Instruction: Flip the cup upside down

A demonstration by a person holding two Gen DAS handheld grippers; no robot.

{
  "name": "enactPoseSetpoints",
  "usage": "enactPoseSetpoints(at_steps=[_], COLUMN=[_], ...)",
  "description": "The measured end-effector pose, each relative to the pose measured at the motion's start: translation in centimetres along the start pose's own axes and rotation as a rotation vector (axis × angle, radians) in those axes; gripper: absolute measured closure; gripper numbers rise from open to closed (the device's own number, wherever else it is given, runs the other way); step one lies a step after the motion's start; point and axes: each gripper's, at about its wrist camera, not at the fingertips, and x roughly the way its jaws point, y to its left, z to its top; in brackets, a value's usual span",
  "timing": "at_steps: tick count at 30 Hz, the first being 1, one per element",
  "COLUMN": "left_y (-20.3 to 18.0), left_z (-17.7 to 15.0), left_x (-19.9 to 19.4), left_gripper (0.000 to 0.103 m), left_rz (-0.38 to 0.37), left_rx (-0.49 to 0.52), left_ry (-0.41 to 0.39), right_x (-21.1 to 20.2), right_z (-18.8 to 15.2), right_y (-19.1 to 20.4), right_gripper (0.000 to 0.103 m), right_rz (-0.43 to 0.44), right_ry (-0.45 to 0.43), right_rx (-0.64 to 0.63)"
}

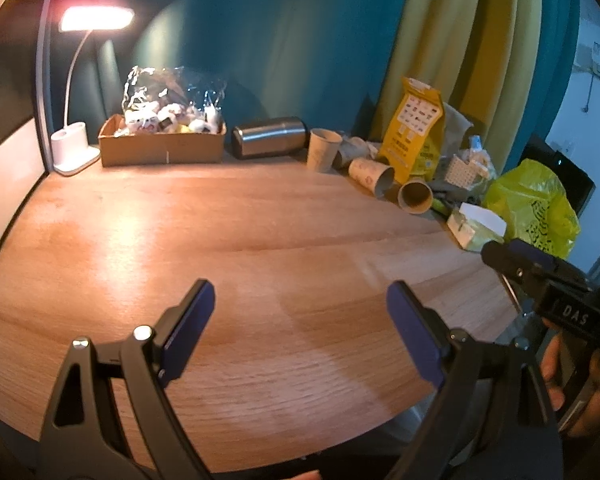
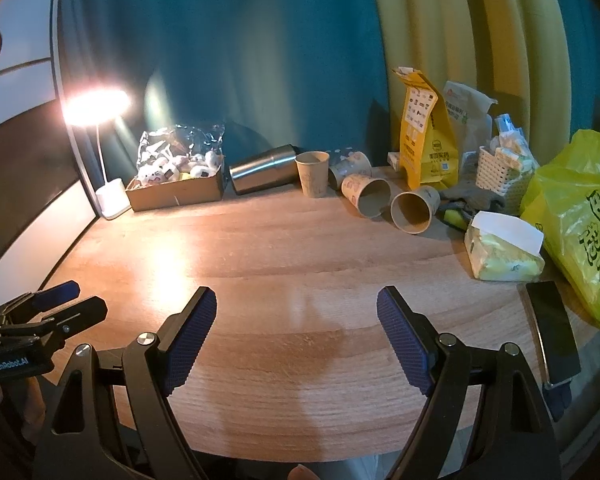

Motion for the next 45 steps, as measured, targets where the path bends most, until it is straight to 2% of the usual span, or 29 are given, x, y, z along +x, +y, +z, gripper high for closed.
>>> enactPoseSetpoints(at_steps=[45], left_y=[0.17], left_z=[-0.17], left_x=[-0.86], left_gripper=[0.014], left_rz=[0.002], left_rx=[-0.004], left_ry=[-0.018], right_x=[0.04], right_z=[0.17], right_y=[0.29], right_gripper=[0.018], right_rz=[0.003], right_ry=[-0.001], right_rx=[-0.008])
